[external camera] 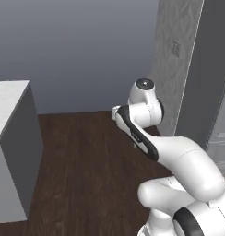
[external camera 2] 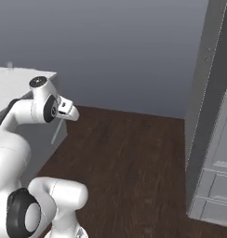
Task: Take a straw from the drawer in front and place it inside the glass cup on the dining counter.
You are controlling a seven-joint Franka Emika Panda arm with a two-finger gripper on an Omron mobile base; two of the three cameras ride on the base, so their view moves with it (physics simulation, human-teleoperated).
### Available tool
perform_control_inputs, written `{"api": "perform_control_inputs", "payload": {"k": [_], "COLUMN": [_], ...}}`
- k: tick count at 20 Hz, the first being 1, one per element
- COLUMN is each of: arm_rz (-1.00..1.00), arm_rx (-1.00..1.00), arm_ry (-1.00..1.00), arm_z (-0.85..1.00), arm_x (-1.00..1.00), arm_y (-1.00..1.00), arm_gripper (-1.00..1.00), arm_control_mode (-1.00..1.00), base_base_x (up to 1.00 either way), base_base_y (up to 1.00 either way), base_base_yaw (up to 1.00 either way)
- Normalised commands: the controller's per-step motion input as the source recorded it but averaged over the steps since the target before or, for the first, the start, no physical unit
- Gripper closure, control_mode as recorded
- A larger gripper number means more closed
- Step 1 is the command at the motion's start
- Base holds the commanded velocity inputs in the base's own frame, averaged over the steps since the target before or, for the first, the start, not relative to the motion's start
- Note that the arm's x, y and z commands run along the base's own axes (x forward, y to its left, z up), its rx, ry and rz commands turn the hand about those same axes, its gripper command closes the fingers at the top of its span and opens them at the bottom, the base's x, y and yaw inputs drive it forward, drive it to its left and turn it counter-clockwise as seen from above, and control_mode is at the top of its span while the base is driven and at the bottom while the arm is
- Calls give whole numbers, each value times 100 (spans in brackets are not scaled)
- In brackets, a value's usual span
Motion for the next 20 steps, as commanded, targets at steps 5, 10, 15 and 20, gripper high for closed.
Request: {"api": "perform_control_inputs", "payload": {"k": [5,10,15,20], "arm_rz": [0,0,0,0], "arm_rx": [0,0,0,0], "arm_ry": [0,0,0,0], "arm_z": [0,0,0,0], "arm_x": [0,0,0,0], "arm_y": [0,0,0,0], "arm_gripper": [100,100,100,100], "arm_control_mode": [100,100,100,100], "base_base_x": [100,100,100,100], "base_base_y": [-23,-37,-36,-40], "base_base_yaw": [27,23,23,24]}}
